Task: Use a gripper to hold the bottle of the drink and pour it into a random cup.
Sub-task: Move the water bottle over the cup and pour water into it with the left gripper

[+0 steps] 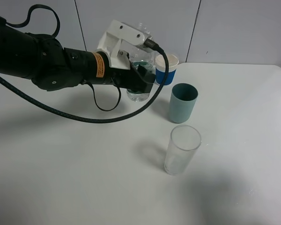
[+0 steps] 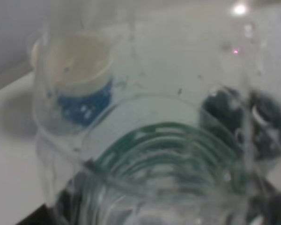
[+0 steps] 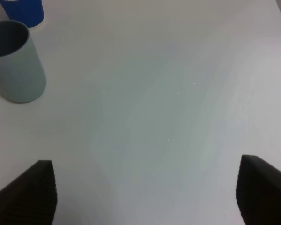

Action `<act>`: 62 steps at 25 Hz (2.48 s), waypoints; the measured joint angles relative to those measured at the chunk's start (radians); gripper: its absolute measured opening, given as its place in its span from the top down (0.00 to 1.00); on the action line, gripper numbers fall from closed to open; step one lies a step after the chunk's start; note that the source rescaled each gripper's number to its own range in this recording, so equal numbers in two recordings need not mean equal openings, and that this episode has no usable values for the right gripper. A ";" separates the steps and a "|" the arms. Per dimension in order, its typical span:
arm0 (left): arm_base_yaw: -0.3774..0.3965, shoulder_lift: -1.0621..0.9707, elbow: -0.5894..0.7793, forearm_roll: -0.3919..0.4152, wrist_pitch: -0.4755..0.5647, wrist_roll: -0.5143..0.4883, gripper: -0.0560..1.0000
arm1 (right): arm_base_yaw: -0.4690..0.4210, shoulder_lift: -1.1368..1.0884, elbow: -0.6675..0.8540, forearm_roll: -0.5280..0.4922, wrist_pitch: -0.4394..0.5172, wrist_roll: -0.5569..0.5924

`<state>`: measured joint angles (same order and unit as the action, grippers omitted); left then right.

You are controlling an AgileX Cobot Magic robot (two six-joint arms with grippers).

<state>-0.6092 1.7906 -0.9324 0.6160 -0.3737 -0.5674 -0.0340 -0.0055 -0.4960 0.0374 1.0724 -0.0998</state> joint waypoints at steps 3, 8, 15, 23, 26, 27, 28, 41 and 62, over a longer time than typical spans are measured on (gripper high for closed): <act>0.026 0.000 0.000 -0.029 0.053 0.013 0.94 | 0.000 0.000 0.000 0.000 0.000 0.000; 0.028 0.000 0.000 -0.352 0.087 0.269 0.94 | 0.000 0.000 0.000 0.000 0.000 0.000; -0.082 0.000 -0.001 -1.097 0.040 1.092 0.94 | 0.000 0.000 0.000 0.000 0.000 0.000; -0.228 0.000 -0.002 -1.699 -0.204 1.751 0.94 | 0.000 0.000 0.000 0.000 0.000 0.000; -0.250 0.000 -0.002 -1.794 -0.242 1.835 0.94 | 0.000 0.000 0.000 0.000 0.000 0.000; -0.256 0.000 -0.004 -1.824 -0.249 1.859 0.94 | 0.000 0.000 0.000 0.000 0.000 0.000; -0.262 0.001 -0.010 -1.857 -0.258 1.883 0.94 | 0.000 0.000 0.000 0.000 0.000 0.000; -0.329 0.139 -0.244 -2.259 -0.419 2.348 0.94 | 0.000 0.000 0.000 0.000 0.000 0.000; -0.329 0.208 -0.259 -2.269 -0.512 2.450 0.94 | 0.000 0.000 0.000 0.000 0.000 0.000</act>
<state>-0.9382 1.9982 -1.1918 -1.6534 -0.8855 1.8827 -0.0340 -0.0055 -0.4960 0.0374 1.0724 -0.0998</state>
